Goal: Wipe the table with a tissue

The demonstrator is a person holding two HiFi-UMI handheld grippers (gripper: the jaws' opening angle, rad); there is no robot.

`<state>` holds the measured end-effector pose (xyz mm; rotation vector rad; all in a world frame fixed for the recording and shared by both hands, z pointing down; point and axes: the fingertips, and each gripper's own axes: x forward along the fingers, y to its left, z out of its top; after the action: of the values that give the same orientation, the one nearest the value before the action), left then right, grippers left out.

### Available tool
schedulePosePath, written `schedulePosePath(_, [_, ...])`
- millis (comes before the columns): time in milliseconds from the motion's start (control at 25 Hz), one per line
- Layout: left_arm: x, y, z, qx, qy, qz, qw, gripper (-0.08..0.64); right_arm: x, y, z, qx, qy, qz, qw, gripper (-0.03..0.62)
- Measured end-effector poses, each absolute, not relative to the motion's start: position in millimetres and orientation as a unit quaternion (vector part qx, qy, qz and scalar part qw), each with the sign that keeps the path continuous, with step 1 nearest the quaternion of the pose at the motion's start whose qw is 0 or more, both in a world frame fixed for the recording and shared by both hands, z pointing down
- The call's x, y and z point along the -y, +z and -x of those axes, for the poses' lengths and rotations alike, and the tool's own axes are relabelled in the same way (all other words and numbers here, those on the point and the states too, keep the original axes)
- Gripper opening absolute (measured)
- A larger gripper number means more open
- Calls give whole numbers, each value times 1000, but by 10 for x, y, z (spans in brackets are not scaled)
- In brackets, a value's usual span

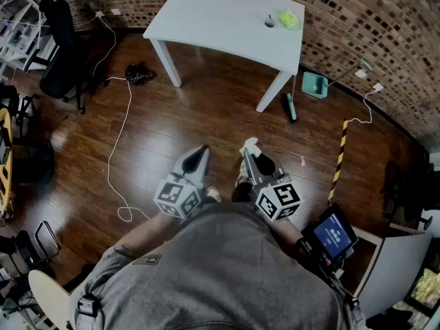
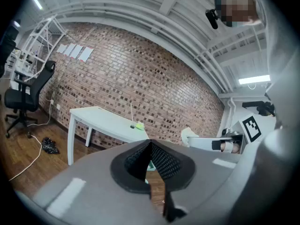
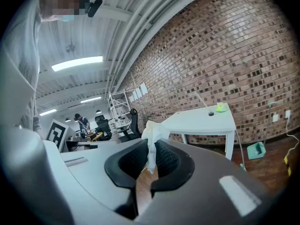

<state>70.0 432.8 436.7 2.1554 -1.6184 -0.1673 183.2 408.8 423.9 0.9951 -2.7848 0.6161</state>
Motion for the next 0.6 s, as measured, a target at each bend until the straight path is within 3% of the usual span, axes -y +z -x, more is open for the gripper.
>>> schedulePosePath(600, [-2753, 4160, -938, 613, -55, -762, 200, 2, -2479, 4148, -2130, 928, 206, -309, 43, 38])
